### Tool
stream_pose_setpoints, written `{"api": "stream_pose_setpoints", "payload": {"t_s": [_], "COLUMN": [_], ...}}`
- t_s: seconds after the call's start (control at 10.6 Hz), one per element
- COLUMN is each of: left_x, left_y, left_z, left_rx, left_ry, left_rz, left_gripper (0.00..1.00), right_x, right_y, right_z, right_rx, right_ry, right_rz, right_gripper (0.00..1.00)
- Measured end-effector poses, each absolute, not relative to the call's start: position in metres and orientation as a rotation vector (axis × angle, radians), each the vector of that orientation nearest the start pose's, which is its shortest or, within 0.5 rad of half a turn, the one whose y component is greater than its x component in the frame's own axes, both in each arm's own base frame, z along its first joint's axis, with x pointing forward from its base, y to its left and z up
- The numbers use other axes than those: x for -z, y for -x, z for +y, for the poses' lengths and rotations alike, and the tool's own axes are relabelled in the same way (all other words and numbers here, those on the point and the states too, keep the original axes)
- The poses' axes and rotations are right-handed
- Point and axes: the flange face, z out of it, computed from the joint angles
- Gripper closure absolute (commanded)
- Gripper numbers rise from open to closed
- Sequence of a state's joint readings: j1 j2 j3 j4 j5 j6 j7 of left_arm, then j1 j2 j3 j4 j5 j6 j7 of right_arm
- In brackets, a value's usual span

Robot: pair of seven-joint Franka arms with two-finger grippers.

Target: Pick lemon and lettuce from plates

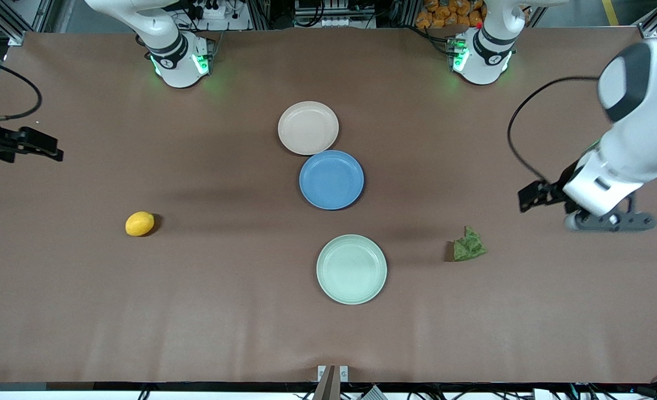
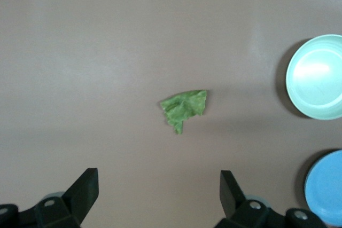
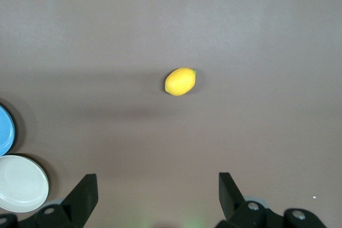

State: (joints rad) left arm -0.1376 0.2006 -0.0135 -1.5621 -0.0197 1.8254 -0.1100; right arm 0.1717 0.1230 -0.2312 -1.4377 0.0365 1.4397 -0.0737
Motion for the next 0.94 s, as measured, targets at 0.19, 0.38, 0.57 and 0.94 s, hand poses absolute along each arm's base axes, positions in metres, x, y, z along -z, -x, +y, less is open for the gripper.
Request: {"api": "stream_pose_setpoints", "payload": {"t_s": [0.19,0.38,0.57,0.94], "left_x": [-0.563,-0.585,-0.602,-0.617], "left_y": [-0.609,-0.592,-0.578,-0.559], "left_z": [-0.074,-0.060,-0.060,-0.061], "left_rx": [0.099,0.067,0.060,-0.050], "left_ry": [3.168,3.167,3.164,3.158], "left_rz": [0.064,0.078,0.109,0.145], "left_gripper": [0.00,0.00,0.00,0.00], "right_x": [-0.603,-0.603,-0.603,-0.598], "right_y": [-0.578,-0.578,-0.578,-0.577], "right_z": [-0.018,-0.019,-0.021,-0.033], "right_rx": [-0.195,-0.196,-0.196,-0.213], "right_ry": [3.120,3.120,3.120,3.119], "right_rz": [-0.033,-0.030,-0.025,0.007], "right_gripper": [0.00,0.00,0.00,0.00]}}
